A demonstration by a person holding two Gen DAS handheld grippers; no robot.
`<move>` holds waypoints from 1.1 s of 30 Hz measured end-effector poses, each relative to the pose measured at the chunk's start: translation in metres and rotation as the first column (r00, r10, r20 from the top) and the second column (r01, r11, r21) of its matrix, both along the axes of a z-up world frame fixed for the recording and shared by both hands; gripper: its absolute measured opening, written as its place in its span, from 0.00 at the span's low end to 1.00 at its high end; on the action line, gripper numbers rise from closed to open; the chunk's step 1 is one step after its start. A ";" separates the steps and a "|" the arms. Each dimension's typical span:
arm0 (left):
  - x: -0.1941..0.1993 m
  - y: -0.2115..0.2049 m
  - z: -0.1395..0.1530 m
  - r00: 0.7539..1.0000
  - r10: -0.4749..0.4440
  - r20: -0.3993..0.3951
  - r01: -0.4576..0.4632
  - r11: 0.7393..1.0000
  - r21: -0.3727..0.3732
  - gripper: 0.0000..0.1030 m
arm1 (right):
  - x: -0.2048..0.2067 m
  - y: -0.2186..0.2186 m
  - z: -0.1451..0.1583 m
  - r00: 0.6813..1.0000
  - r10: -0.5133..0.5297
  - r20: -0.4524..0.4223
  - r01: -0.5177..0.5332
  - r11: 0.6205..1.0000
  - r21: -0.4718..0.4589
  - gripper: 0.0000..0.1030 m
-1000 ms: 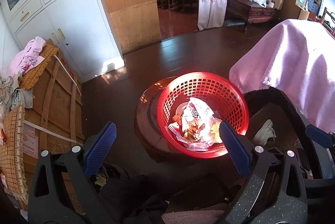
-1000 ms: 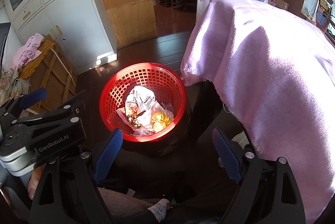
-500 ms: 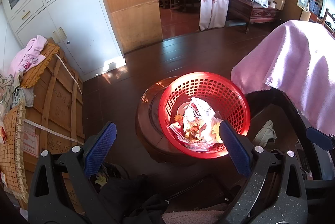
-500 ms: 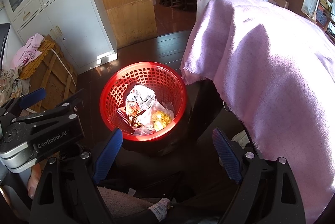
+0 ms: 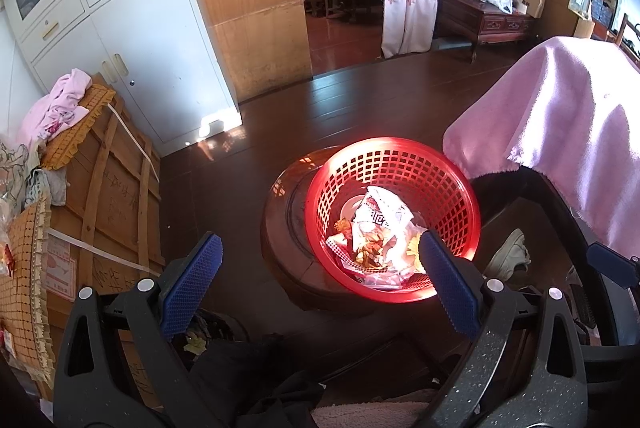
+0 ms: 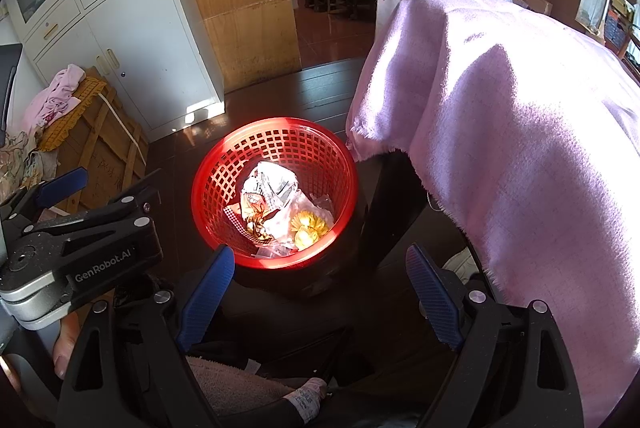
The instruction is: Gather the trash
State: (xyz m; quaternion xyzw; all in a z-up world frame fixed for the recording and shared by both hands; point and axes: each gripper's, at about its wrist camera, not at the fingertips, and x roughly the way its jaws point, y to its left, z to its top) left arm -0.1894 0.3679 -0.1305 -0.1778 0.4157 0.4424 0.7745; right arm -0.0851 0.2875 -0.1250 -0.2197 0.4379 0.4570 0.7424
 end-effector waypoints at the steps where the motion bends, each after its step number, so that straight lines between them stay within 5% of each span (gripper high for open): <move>1: 0.000 0.000 0.000 1.000 0.000 0.000 0.000 1.000 -0.001 0.92 | 0.000 0.000 0.000 1.000 0.000 0.000 0.000 1.000 0.000 0.84; 33: -0.002 0.001 -0.001 1.000 0.003 -0.003 -0.003 1.000 -0.001 0.92 | 0.001 0.000 0.000 1.000 0.000 -0.001 0.000 1.000 0.000 0.84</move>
